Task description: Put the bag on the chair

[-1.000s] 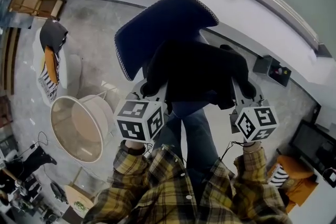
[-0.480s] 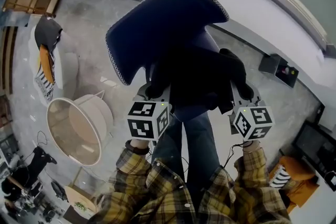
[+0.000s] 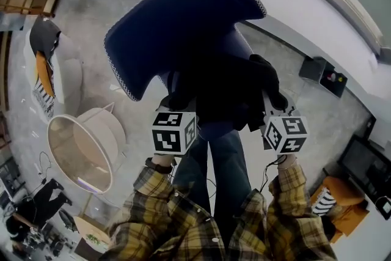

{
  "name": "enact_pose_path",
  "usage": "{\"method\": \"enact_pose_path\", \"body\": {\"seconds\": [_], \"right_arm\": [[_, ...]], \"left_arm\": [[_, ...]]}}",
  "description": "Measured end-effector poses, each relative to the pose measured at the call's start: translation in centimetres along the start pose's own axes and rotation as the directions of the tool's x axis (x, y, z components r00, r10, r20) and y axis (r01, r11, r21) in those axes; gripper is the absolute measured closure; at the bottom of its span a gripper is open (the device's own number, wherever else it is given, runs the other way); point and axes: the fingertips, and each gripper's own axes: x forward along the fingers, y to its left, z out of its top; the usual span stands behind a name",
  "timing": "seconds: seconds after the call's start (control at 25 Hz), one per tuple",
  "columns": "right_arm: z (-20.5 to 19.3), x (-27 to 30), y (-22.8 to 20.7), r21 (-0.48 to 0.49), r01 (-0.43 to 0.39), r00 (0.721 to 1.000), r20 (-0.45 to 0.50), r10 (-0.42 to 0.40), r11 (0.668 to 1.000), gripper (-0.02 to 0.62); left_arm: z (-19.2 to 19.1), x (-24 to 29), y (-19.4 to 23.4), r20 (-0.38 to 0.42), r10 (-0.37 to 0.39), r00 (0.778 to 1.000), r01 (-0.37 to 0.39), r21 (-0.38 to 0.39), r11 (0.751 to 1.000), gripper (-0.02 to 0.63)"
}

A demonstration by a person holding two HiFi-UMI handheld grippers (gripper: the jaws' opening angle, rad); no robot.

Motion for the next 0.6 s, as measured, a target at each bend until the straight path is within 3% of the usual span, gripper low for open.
{"method": "enact_pose_path", "body": {"seconds": [0.24,0.6], "right_arm": [[-1.7,1.9,0.2,-0.061,-0.001,0.999,-0.044,-0.001,0.998,0.548],[-2.4,3.7,-0.2,-0.111,0.027,0.997,-0.073,-0.035,0.993,0.547]], "left_arm": [[-2.3,2.2,1.4,-0.061,0.019,0.998,-0.02,-0.012,1.0,0.565],[-3.1,3.7,2.1,-0.088,0.02,0.996,-0.022,-0.021,1.0,0.565]]}}
